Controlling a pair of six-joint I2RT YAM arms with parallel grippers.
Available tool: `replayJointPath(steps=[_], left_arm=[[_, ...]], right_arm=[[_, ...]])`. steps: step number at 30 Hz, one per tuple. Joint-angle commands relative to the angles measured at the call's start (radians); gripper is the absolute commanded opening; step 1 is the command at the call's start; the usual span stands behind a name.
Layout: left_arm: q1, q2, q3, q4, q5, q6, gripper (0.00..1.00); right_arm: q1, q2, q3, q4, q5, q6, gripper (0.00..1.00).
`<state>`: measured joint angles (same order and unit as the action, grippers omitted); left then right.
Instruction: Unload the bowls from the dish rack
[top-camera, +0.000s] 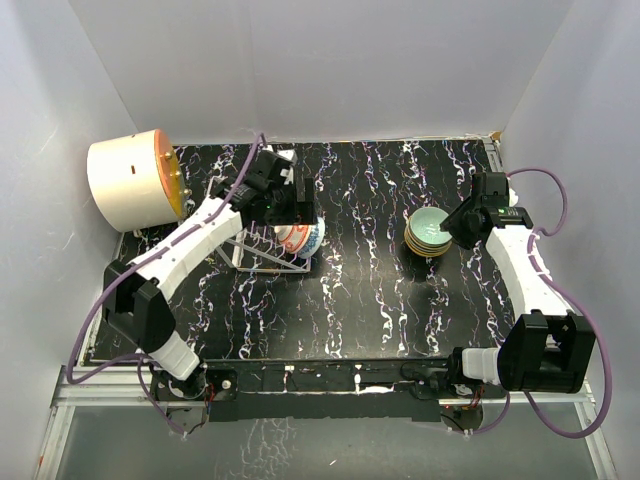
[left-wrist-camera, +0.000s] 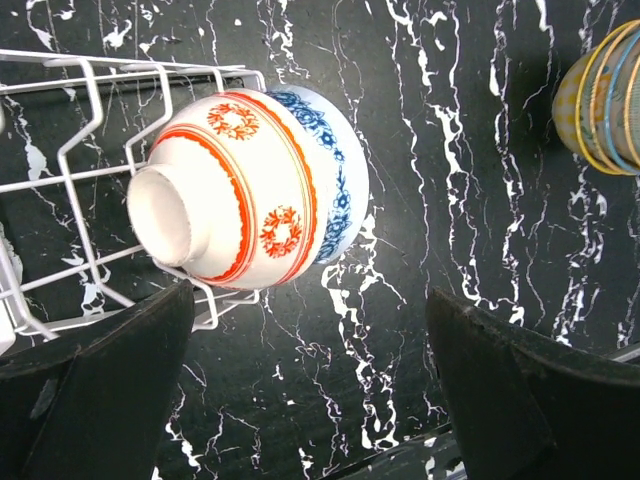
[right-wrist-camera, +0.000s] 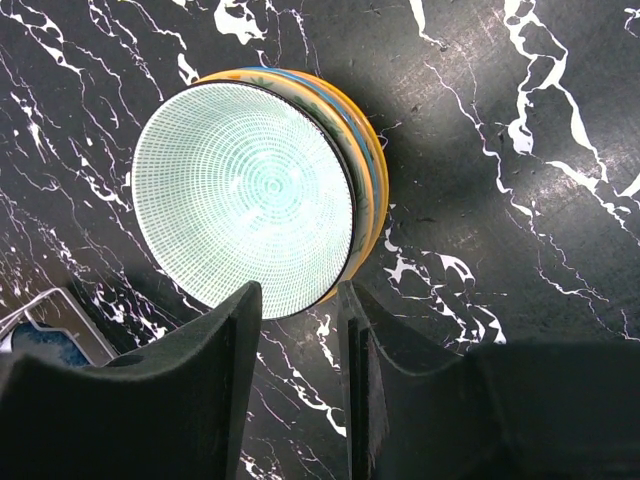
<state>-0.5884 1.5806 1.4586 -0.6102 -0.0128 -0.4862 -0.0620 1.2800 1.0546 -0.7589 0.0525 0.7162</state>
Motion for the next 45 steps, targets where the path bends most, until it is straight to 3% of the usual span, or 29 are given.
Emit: replayJointPath(steps=[1, 11, 29, 36, 45], left_arm=[[-0.023, 0.043, 0.041, -0.032, -0.05, 0.03, 0.97], [-0.027, 0.143, 0.093, -0.059, -0.155, 0.113, 0.97], [-0.028, 0.218, 0.124, -0.071, -0.133, 0.133, 0.89], [-0.028, 0.235, 0.138, -0.077, -0.142, 0.144, 0.75], [-0.028, 0.242, 0.2, -0.116, -0.154, 0.149, 0.49]], right_arm=[[-0.007, -0.016, 0.039, 0.039, -0.012, 0.005, 0.38], [-0.007, -0.017, 0.031, 0.056, -0.036, -0.024, 0.39], [-0.007, 0.01, 0.043, 0.061, -0.037, -0.037, 0.39], [-0.007, 0.015, 0.039, 0.063, -0.036, -0.044, 0.39], [-0.007, 0.032, 0.045, 0.068, -0.037, -0.056, 0.39]])
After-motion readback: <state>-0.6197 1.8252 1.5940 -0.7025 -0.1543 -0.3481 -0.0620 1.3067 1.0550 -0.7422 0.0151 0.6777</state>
